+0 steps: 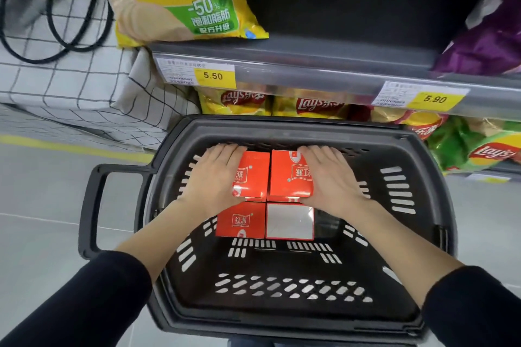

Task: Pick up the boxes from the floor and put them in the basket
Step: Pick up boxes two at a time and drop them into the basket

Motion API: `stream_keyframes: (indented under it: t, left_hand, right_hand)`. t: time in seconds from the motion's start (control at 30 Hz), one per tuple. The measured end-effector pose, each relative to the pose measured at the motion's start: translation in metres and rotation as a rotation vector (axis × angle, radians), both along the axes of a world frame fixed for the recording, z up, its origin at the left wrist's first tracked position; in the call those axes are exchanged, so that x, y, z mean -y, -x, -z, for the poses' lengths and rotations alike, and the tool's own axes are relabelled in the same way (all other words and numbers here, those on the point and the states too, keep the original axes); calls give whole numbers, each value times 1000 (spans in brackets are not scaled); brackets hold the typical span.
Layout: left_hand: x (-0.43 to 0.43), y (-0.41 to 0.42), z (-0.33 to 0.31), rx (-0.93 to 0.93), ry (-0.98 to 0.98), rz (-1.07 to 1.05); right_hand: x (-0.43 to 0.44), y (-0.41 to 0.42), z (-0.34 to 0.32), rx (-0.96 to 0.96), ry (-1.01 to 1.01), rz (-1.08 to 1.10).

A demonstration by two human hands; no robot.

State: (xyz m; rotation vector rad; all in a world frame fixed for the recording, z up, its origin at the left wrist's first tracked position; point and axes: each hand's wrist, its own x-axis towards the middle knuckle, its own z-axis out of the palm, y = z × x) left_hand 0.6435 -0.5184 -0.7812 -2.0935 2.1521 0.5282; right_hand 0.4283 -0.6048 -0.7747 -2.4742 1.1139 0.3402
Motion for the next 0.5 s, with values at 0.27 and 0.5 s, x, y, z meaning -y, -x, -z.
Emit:
stream_keyframes:
  t: [0.27, 0.5]
  left_hand:
    - [0, 8, -3, 61, -35, 19]
    - [6, 5, -46, 46, -127, 44]
  right_hand:
    - [-3, 1, 3, -136, 2, -63]
    - [5, 9, -37, -154, -137, -88]
